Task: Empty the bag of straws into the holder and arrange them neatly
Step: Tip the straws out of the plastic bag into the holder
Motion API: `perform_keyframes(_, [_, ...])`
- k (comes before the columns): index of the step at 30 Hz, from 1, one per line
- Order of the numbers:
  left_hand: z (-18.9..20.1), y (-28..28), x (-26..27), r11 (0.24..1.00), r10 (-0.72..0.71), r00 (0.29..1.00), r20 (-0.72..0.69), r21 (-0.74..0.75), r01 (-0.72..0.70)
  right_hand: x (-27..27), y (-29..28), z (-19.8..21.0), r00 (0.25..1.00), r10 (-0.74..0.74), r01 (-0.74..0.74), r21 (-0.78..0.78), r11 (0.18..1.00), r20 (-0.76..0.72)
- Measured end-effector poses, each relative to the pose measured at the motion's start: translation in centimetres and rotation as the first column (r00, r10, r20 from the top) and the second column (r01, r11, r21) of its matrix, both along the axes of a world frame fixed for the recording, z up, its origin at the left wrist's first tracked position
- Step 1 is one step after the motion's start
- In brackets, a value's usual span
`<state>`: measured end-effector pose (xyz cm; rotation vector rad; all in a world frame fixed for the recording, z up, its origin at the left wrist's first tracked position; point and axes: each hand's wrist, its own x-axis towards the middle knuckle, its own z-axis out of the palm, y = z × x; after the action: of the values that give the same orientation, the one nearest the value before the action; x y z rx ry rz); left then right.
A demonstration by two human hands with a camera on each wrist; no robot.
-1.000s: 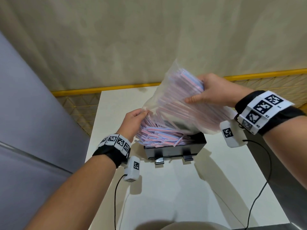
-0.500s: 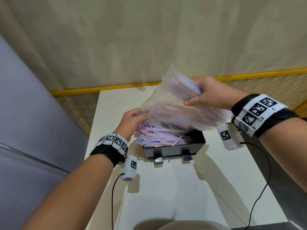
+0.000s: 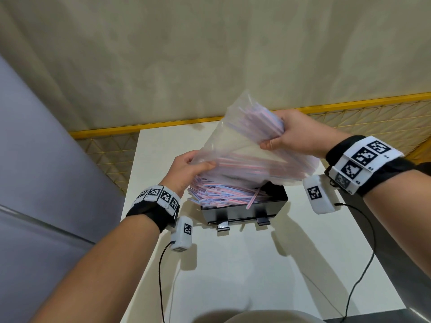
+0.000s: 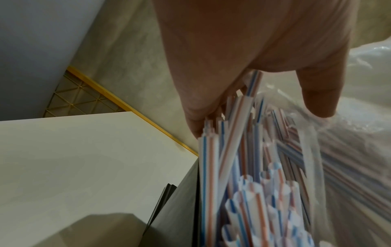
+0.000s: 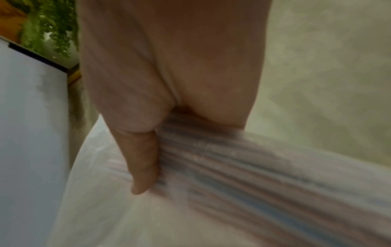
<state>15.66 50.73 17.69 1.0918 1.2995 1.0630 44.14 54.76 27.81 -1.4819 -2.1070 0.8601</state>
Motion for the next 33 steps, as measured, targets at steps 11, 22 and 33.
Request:
perform_keyframes(11, [-1.0,0.5,0.0,0.999,0.032,0.994,-0.104,-0.017,-0.034,-1.0,-0.8,-1.6,0.971,0.004,0.0,-0.015,1.0,0.24])
perform_keyframes(22, [-1.1,0.6,0.3,0.999,0.038,0.991,-0.13,-0.019,-0.041,-5.7,-3.3,-7.9,0.841,0.18,-0.105,-0.172,0.979,0.51])
perform_keyframes(33, [-0.4,0.4,-0.3,0.996,0.014,1.0,-0.017,-0.091,-0.015,-3.3,-2.1,-5.1,0.922,0.145,-0.06,-0.238,0.969,0.359])
